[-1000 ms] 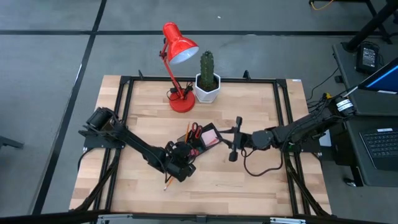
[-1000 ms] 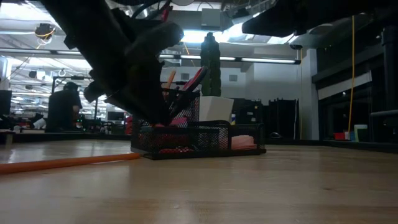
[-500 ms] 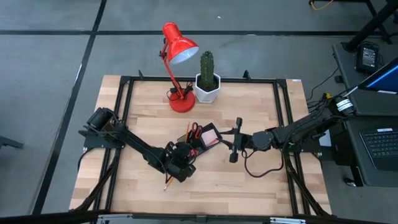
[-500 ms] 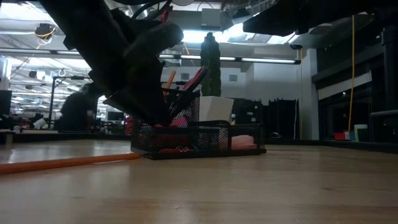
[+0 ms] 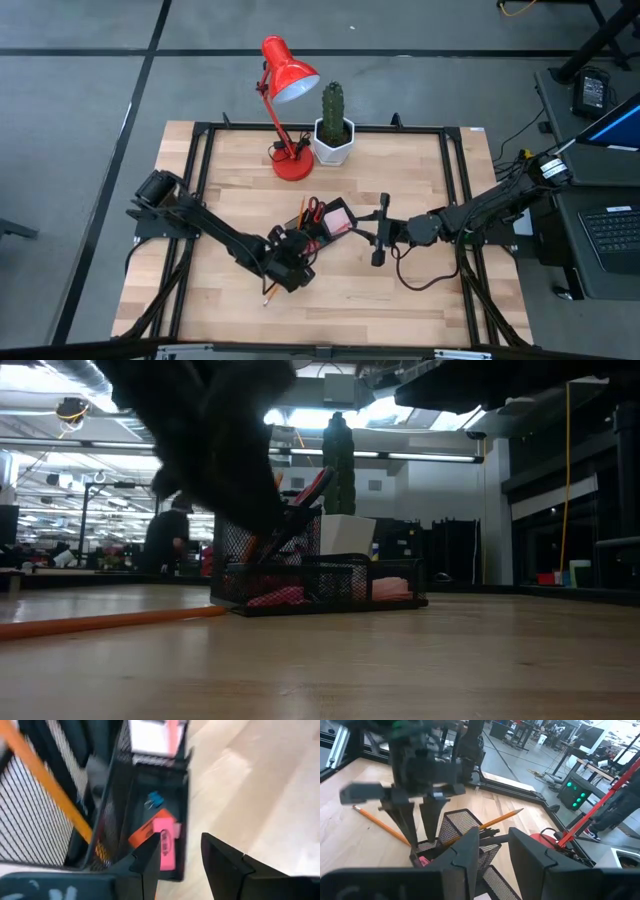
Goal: Pick and place office supplies into organizer
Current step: Put the orange pencil into the black desk organizer
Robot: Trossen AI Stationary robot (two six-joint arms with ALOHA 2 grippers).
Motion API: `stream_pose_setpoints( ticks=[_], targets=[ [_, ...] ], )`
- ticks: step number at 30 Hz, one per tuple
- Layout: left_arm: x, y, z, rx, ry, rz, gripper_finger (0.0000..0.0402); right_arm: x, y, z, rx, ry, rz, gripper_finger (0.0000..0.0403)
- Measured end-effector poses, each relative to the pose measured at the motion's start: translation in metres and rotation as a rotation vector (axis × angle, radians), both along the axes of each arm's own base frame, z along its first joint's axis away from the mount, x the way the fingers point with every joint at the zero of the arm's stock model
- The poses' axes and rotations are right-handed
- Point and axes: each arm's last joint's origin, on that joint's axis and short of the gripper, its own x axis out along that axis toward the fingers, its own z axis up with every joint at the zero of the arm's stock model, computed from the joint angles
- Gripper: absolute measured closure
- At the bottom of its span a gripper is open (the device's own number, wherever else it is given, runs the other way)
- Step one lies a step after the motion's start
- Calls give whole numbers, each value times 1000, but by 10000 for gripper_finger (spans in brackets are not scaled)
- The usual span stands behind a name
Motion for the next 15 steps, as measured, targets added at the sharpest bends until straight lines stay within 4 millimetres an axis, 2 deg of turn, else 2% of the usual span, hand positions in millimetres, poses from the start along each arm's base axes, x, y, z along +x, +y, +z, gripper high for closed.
stream_pose_setpoints(
  ticks=[8,12,15],
  targets=[
    [0,-15,41,-61,-29,-180,272,0,0,0,17,-5,-3,295],
    [-7,-26,44,-118,52,-263,272,0,0,0,41,-8,-7,295],
    [-13,-29,39,-191,119,-229,272,0,0,0,52,-10,-9,295]
  ],
)
